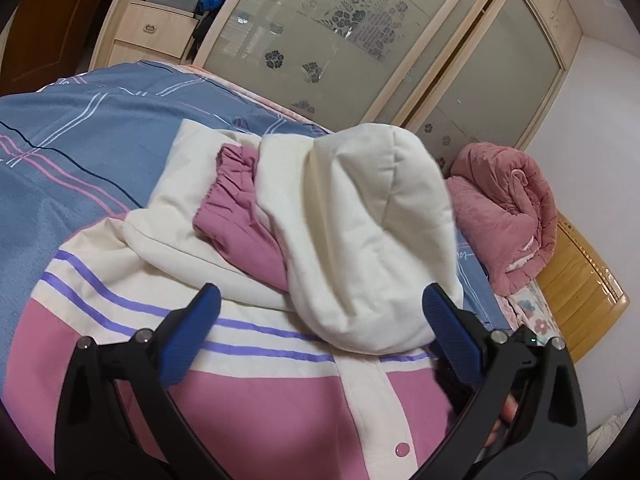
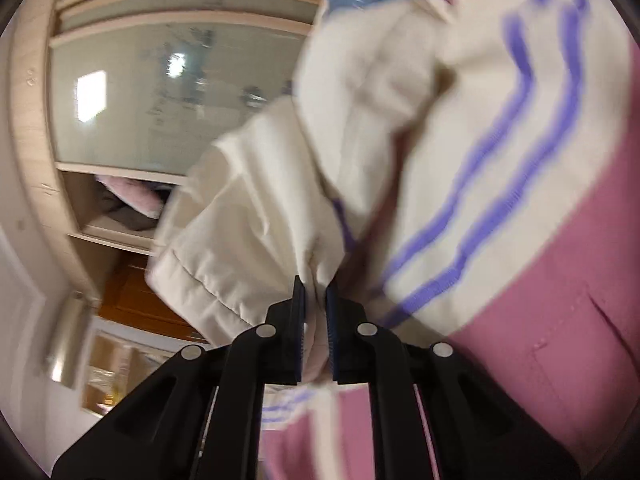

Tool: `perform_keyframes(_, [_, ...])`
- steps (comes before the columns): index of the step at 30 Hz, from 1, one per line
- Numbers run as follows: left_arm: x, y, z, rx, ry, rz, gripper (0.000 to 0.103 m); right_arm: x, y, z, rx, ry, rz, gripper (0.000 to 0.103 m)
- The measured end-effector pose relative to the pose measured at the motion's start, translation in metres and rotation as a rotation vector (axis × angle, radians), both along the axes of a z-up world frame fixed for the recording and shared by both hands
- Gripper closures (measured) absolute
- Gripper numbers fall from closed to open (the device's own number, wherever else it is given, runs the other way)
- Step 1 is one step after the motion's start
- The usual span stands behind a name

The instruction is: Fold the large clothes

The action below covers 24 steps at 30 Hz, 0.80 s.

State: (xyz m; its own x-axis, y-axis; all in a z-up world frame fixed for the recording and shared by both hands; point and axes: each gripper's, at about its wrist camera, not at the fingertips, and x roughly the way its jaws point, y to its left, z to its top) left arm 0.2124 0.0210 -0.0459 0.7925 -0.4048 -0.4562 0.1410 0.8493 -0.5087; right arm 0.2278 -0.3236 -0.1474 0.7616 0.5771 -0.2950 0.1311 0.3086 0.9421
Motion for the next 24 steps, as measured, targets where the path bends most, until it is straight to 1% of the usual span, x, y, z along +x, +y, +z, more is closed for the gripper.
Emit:
perform_keyframes(1, [0.0,-0.001,-0.001,0.0,-0.001,-0.001,0.002,0.004,-0.001,0.004,-0.014,-0.014,0.005,0.086])
perform_keyframes(2, [-0.001,-0.002,-0.001,-0.001,-0.002,-0.001,0.002,0.004,-0.001,0.011,-0.038,-0.025,0.023,0.069])
perform_keyframes(3, [-0.001,-0.002,-0.002,-0.004,-0.003,0.0,0.002,0.002,-0.002,0.02,-0.066,-0.034,0.041,0.056])
perform_keyframes(4, [-0.001,-0.002,-0.002,-0.009,-0.004,0.0,0.002,-0.003,-0.005,0.032,-0.103,-0.058,0.037,0.034])
perform_keyframes(5, [-0.001,-0.001,-0.002,-0.011,-0.007,0.0,0.002,-0.007,-0.008,0.045,-0.144,-0.081,0.029,0.02])
perform_keyframes(6, [-0.002,0.0,-0.002,-0.009,-0.012,0.004,0.002,-0.011,-0.012,0.059,-0.225,-0.07,0.017,0.013])
perform_keyframes(7, [-0.002,0.001,-0.002,-0.003,-0.016,0.01,0.002,-0.015,-0.013,0.071,-0.309,-0.046,-0.001,0.003])
perform_keyframes(8, [-0.002,0.002,-0.002,0.003,-0.018,0.015,0.002,-0.02,-0.014,0.082,-0.373,-0.047,-0.01,0.003])
perform_keyframes(10, [-0.002,0.004,-0.001,0.017,-0.025,0.028,0.002,-0.028,-0.007,0.113,-0.519,-0.099,-0.006,0.003])
perform_keyframes(12, [-0.004,0.007,0.0,0.029,-0.036,0.046,0.002,-0.027,0.013,0.154,-0.7,-0.185,-0.03,0.003])
perform_keyframes(13, [-0.005,0.008,0.002,0.037,-0.048,0.06,0.002,-0.024,0.024,0.166,-0.751,-0.223,-0.025,0.002])
perform_keyframes(15, [-0.006,0.01,0.004,0.04,-0.059,0.072,0.002,-0.003,0.063,0.199,-0.906,-0.307,-0.01,0.001])
perform_keyframes(17, [-0.007,0.014,0.006,0.038,-0.068,0.088,0.002,0.026,0.098,0.218,-0.989,-0.377,0.024,0.001])
perform_keyframes(18, [-0.007,0.016,0.007,0.037,-0.069,0.094,0.002,0.042,0.113,0.222,-1.018,-0.399,0.029,0.001])
perform_keyframes(19, [-0.007,0.017,0.008,0.036,-0.071,0.098,0.002,0.063,0.128,0.225,-1.068,-0.414,0.04,0.001])
perform_keyframes(21, [-0.007,0.021,0.01,0.04,-0.075,0.109,0.002,0.094,0.151,0.217,-1.15,-0.385,0.092,0.001])
perform_keyframes(22, [-0.007,0.023,0.01,0.045,-0.075,0.114,0.002,0.113,0.16,0.203,-1.208,-0.332,0.117,0.001])
perform_keyframes(23, [-0.007,0.025,0.011,0.051,-0.078,0.119,0.002,0.126,0.16,0.185,-1.24,-0.269,0.131,0.001])
perform_keyframes(24, [-0.006,0.027,0.013,0.059,-0.081,0.126,0.002,0.137,0.156,0.165,-1.239,-0.212,0.15,0.001])
